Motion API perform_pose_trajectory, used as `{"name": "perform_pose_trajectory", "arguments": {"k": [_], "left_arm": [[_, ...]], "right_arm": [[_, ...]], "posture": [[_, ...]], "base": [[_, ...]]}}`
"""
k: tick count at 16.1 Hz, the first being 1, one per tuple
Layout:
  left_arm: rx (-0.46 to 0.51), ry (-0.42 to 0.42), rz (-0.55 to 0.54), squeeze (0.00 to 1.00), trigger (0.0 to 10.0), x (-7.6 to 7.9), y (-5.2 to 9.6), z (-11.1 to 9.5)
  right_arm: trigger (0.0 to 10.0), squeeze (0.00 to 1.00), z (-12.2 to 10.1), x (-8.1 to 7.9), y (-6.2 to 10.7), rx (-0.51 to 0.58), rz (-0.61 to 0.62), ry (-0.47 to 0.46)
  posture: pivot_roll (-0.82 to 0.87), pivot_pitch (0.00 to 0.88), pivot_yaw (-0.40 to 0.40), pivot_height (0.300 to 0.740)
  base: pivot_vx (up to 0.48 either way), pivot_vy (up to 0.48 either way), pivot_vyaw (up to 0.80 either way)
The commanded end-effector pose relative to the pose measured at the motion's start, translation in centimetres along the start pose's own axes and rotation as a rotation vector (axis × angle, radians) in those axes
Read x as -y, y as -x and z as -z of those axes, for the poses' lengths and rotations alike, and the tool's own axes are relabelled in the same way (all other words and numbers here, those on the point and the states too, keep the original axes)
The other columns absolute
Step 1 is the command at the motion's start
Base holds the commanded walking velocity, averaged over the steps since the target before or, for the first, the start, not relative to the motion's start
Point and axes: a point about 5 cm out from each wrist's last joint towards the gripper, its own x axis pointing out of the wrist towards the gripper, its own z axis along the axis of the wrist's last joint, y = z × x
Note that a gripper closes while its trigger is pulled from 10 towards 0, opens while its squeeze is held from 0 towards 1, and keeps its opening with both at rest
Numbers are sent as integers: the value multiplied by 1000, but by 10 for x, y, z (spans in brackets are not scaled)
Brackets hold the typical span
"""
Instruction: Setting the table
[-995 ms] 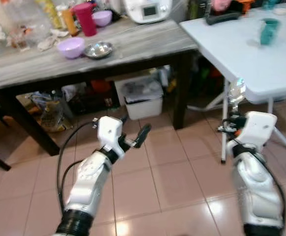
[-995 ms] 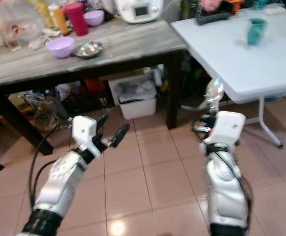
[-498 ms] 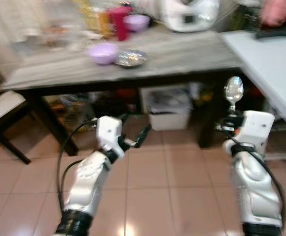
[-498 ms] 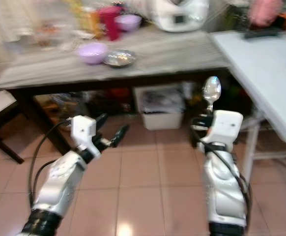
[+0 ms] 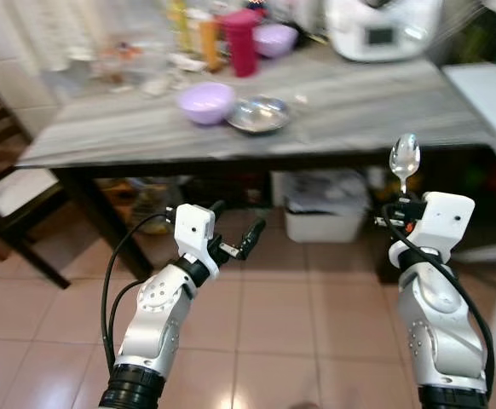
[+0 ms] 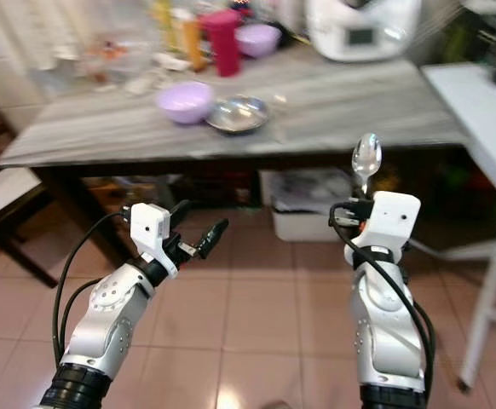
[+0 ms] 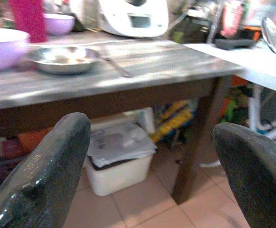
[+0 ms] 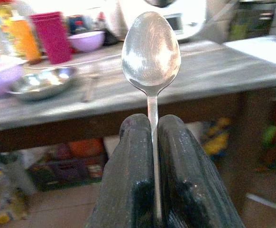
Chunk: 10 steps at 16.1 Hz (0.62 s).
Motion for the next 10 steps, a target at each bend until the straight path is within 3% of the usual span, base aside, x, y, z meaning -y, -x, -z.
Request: {"name": "perform_pose_trajectory", "arguments": {"k": [1,6,8,10], "left_arm": [[-10,-14,-23,0,10000,-8,6,-1],[-20,-7,-12,0,10000,-4,8,3],[-24,-20,-36,0,10000,-4,11,4],[-28,-57,-146,0,10000,-14,16,4]], "right_arm": [[10000,0,-3,-7,0,7,-20,-18],[10000,0,-1,-10,-1,0,-31,-23],[10000,0,3,-13,0,-10,-41,-24],[10000,0,7,-21,-2,-28,-76,-28]], "posture": [[-342,76,102,740],[-326,72,94,740],[-308,67,82,740],[-270,70,69,740]], "base": [[352,0,-706],[355,0,-669],[169,0,0],[0,0,0]]}}
